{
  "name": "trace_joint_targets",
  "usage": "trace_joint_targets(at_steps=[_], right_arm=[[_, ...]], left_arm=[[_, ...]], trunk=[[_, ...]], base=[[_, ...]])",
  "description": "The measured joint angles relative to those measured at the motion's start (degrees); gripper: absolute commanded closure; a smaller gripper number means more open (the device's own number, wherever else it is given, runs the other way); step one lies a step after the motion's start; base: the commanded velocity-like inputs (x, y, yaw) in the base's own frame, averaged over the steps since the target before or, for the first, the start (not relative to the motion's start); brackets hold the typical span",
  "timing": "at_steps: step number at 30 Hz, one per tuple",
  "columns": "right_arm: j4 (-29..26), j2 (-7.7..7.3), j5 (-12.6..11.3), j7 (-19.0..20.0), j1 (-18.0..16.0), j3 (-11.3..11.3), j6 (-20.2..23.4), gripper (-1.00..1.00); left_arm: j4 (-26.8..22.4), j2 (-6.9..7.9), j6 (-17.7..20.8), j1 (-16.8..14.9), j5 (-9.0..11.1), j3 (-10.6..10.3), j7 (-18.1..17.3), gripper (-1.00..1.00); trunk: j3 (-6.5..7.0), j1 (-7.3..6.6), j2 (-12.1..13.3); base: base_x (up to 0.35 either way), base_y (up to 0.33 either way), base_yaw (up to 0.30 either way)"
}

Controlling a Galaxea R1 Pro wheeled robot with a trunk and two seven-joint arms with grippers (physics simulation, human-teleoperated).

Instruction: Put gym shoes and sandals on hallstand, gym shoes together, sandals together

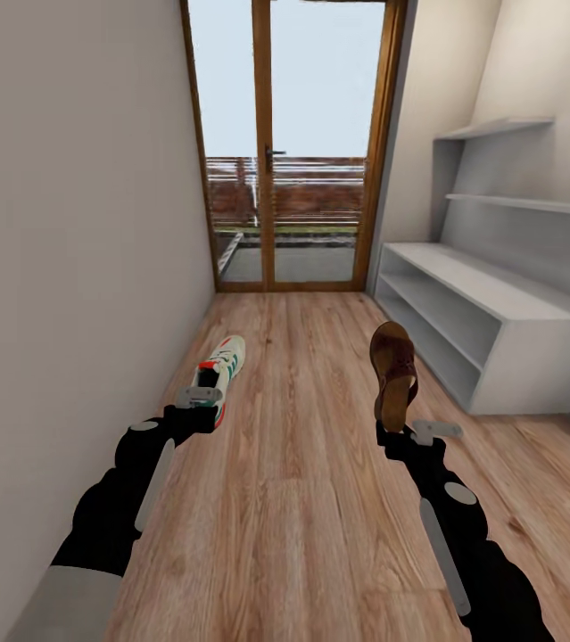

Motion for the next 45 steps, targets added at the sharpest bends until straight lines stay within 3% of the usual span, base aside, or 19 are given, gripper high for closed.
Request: trace_joint_targets(at_steps=[45], right_arm=[[-0.09, 0.0, 0.04, 0.02, 0.0, 0.16, 0.0, 1.0]], left_arm=[[0.01, -0.05, 0.0, 0.0, -0.01, -0.05, 0.0, 1.0]], trunk=[[0.0, 0.0, 0.0]], base=[[0.347, 0.0, -0.007]])
